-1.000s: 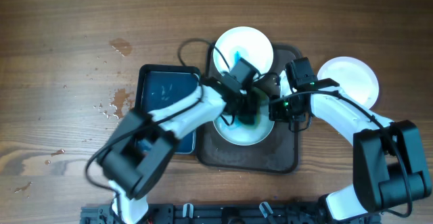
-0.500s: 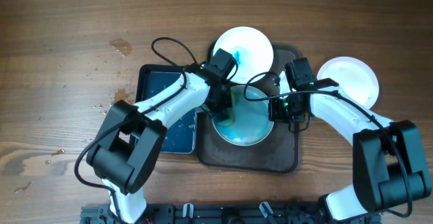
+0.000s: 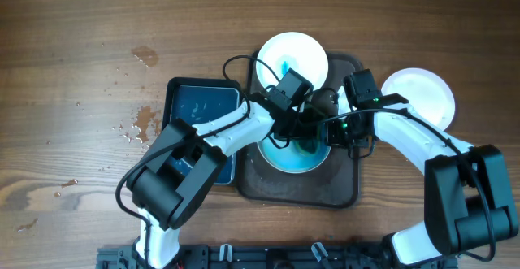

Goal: Clean dirty plates on tray and stack at the side
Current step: 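Hold the plate with the right gripper and scrub it with the sponge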

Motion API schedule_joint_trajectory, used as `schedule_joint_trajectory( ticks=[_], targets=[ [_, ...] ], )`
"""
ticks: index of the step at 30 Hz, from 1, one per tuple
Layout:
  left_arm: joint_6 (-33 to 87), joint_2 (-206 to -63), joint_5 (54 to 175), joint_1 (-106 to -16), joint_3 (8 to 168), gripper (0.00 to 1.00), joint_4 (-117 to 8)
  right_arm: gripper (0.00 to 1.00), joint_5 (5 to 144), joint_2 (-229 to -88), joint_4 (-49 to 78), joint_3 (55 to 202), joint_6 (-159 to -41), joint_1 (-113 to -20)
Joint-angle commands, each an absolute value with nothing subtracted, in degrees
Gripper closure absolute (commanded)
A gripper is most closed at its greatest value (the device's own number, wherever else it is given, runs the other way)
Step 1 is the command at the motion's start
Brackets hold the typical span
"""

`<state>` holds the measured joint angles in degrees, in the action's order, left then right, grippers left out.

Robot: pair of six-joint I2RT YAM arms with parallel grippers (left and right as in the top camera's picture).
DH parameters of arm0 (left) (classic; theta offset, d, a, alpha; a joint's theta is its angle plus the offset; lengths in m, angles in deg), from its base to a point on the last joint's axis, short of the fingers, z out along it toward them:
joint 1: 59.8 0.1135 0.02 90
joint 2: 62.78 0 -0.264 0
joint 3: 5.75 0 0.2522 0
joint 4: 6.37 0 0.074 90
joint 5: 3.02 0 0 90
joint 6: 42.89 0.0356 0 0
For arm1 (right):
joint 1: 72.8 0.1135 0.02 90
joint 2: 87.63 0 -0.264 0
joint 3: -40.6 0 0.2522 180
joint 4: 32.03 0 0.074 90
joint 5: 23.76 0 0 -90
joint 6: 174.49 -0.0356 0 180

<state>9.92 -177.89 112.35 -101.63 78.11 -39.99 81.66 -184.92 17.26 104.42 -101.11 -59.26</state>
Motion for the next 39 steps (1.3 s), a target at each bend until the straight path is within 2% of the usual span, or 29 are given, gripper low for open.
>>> schedule_joint_trajectory(
  ticks=[1, 4, 8, 13, 17, 20, 21, 22, 29, 33, 34, 39],
  targets=[
    [9.4, -180.3, 118.0, -101.3, 77.3, 0.96, -46.7, 0.96, 78.3, -187.2, 17.4, 103.5, -101.1, -59.0],
    [12.0, -179.8, 115.1, -98.2, 77.3, 0.96, -55.4, 0.96, 78.3, -187.2, 17.4, 103.5, -101.1, -59.0],
    [12.3, -175.9, 99.2, -95.8, 77.3, 0.96, -64.1, 0.96, 78.3, -187.2, 17.4, 103.5, -101.1, -59.0],
    [12.3, -171.0, 82.3, -95.0, 77.3, 0.96, -66.5, 0.96, 78.3, -187.2, 17.4, 103.5, -101.1, -59.0],
    [12.3, -171.5, 85.5, -95.7, 77.3, 0.96, -61.3, 0.96, 78.3, -187.2, 17.4, 103.5, -101.0, -59.0],
    [12.3, -171.5, 97.3, -97.3, 77.3, 0.96, -54.7, 0.96, 78.3, -187.2, 17.4, 103.5, -101.0, -59.0],
    [12.1, -171.7, 106.5, -98.7, 77.3, 0.96, -50.0, 0.96, 78.3, -187.2, 17.4, 103.5, -101.0, -59.0],
    [11.7, -171.8, 108.8, -99.4, 77.3, 0.96, -48.3, 0.96, 78.3, -187.2, 17.4, 103.5, -101.0, -59.0],
    [8.9, -176.9, 114.5, -103.1, 77.3, 0.96, -45.8, 0.96, 78.3, -187.2, 17.4, 103.5, -101.0, -59.0],
    [9.3, -177.2, 109.7, -103.2, 77.3, 0.96, -51.1, 0.96, 78.3, -187.2, 17.3, 103.5, -101.0, -59.0],
    [9.1, -177.2, 103.4, -102.3, 77.3, 0.96, -55.7, 0.96, 78.3, -187.2, 17.3, 103.5, -101.0, -59.0],
    [6.4, -173.9, 89.8, -99.0, 77.3, 0.96, -64.4, 0.96, 78.3, -187.2, 17.3, 103.5, -101.0, -59.0]
  ],
)
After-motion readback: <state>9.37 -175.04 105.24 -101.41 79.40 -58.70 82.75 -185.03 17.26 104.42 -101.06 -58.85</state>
